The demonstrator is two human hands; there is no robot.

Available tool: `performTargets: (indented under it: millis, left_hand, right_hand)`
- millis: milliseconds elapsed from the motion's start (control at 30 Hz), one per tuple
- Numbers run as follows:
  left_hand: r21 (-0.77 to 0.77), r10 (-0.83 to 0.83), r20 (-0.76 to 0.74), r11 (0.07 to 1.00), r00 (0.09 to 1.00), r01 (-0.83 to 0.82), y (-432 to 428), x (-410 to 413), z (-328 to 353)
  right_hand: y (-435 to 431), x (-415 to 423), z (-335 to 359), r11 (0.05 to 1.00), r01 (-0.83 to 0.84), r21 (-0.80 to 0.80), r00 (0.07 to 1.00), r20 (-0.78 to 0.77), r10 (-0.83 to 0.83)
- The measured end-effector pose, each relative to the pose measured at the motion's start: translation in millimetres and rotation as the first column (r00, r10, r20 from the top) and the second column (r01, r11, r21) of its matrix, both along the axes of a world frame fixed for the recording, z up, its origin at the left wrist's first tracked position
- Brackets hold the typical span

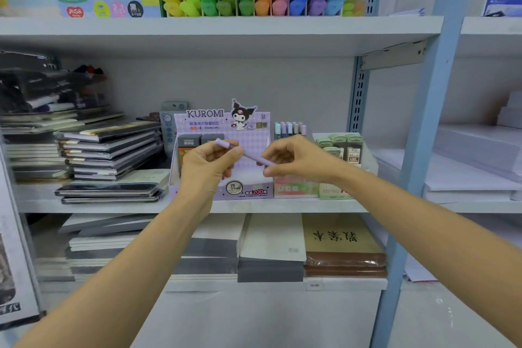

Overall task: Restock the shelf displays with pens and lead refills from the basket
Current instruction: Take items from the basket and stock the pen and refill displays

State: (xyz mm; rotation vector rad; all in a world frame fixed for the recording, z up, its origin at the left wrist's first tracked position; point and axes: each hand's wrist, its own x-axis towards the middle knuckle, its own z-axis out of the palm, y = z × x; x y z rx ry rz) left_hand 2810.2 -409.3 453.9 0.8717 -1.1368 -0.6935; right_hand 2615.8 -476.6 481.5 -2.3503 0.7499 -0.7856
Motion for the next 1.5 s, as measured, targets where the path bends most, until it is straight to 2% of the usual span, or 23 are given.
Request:
performTargets:
  millis: [133,233,300,400,467,533,633,700,800,900,967,1033,1167,1300,1500]
  left_hand:
    - [-0.023,-0.024,0.029,0.999,0.999,0.025,-1,-13,-1]
    - [-0.025,-0.007,0.071,1.0,0.997,0.009,-1,-19,-2]
    - [-0.028,0.004,0.07,1.0,0.998,-0.002,-2,-22,-2]
    - [-0.048,0.025,0.128,0.999,0.992,-0.019,-3,-28,-1]
    - [-0.067,0.032,0.225,0.998,0.974,-0.017,-4,-35,1]
    - [-0.082,0.031,0.3,0.997,0.953,-0.007,-4,-42,2]
    - [-0.091,0.043,0.35,0.996,0.936,-0.012,-5,-48,3]
    - [-0.126,0.142,0.49,0.988,0.86,-0.091,-7,-46,0]
    - [-0.302,0.332,0.751,0.941,0.571,-0.149,-10,-39,-9]
    - [-0.322,0.335,0.899,0.942,0.282,-0.092,-14,-36,-20]
    - [-0.307,0.316,0.933,0.949,0.173,-0.078,-16,-36,-26]
    - [-0.333,0.339,0.933,0.941,0.123,-0.066,-18,-37,-28]
    - [-0.364,0.367,0.925,0.93,0.101,-0.046,-20,-36,-24]
    - [-0.372,0.372,0.925,0.928,0.07,-0.016,-20,-33,-24]
    - [-0.387,0.382,0.916,0.922,0.122,0.016,-17,-26,-21]
  right_hand:
    - [1,-6,-9,0.983,-0.037,0.18,0.982,0.19,0.002]
    - [3,-11,-9,0.97,-0.075,0.231,0.982,0.185,0.032]
    - [7,-13,-4,0.988,-0.029,0.153,0.987,0.16,0.004]
    - [10,-13,8,0.996,0.086,-0.013,0.954,0.291,-0.079]
    - [13,-9,17,0.995,0.082,-0.064,0.949,0.309,-0.058]
    - [17,-5,23,0.99,0.077,-0.116,0.968,0.248,-0.047]
    - [18,-5,31,0.993,0.072,-0.094,0.959,0.279,-0.044]
    - [14,-11,36,0.992,0.114,-0.056,0.931,0.356,-0.087]
    - [4,-27,46,0.962,0.268,-0.055,0.851,0.481,-0.209]
    - [-10,-38,47,0.92,0.39,-0.015,0.779,0.539,-0.322]
    - [-16,-40,44,0.908,0.419,0.002,0.773,0.524,-0.358]
    - [-20,-39,43,0.906,0.422,0.016,0.763,0.535,-0.364]
    - [-28,-39,50,0.914,0.395,0.092,0.689,0.629,-0.361]
    - [-34,-31,42,0.901,0.43,0.05,0.774,0.494,-0.397]
    - [-45,-19,29,0.918,0.397,-0.011,0.869,0.325,-0.372]
